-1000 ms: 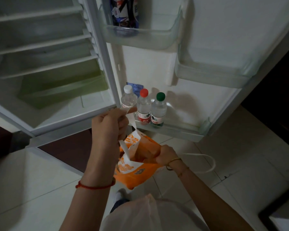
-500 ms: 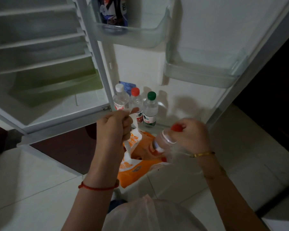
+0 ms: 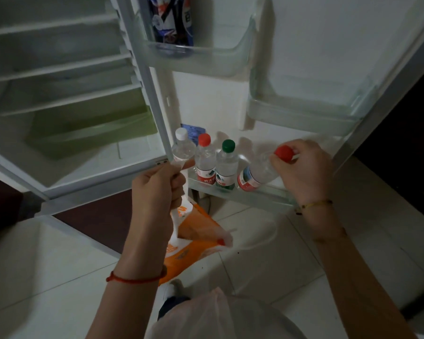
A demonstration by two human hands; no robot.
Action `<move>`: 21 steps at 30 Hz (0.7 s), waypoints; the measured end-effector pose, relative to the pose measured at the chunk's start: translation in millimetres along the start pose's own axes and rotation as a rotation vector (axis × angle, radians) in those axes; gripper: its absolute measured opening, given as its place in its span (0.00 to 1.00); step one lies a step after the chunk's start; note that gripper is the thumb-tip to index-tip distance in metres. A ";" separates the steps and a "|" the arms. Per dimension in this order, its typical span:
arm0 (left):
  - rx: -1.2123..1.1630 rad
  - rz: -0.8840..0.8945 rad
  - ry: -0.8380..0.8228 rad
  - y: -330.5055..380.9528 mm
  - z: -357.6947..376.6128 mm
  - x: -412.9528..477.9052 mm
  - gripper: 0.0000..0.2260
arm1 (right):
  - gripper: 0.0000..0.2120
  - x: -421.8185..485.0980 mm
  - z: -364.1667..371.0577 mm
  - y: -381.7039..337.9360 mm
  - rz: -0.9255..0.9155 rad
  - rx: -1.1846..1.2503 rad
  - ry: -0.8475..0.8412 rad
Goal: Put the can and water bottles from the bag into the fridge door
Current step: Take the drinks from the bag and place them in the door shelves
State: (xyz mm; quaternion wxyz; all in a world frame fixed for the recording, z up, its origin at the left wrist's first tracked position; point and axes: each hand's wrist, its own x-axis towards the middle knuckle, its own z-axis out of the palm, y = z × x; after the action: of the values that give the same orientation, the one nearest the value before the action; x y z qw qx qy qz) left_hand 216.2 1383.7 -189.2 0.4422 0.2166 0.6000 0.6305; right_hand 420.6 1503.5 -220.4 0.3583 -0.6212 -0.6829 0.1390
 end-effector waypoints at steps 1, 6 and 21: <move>0.001 -0.001 -0.001 0.5 -1.1 0.5 0.11 | 0.09 3.9 6.8 1.2 0.001 -0.025 -0.008; 0.026 -0.012 -0.041 2.8 -5.2 3.3 0.11 | 0.09 24.0 33.7 10.5 -0.010 -0.101 -0.062; 0.053 -0.052 -0.159 3.1 9.6 1.6 0.11 | 0.15 30.8 79.2 15.9 -0.015 -0.135 -0.054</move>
State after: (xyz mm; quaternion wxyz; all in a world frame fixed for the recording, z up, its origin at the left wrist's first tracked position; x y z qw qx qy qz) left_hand 222.1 1390.8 -184.9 0.4988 0.2618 0.5850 0.5835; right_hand 380.9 1555.9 -276.6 0.2981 -0.6347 -0.7049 0.1067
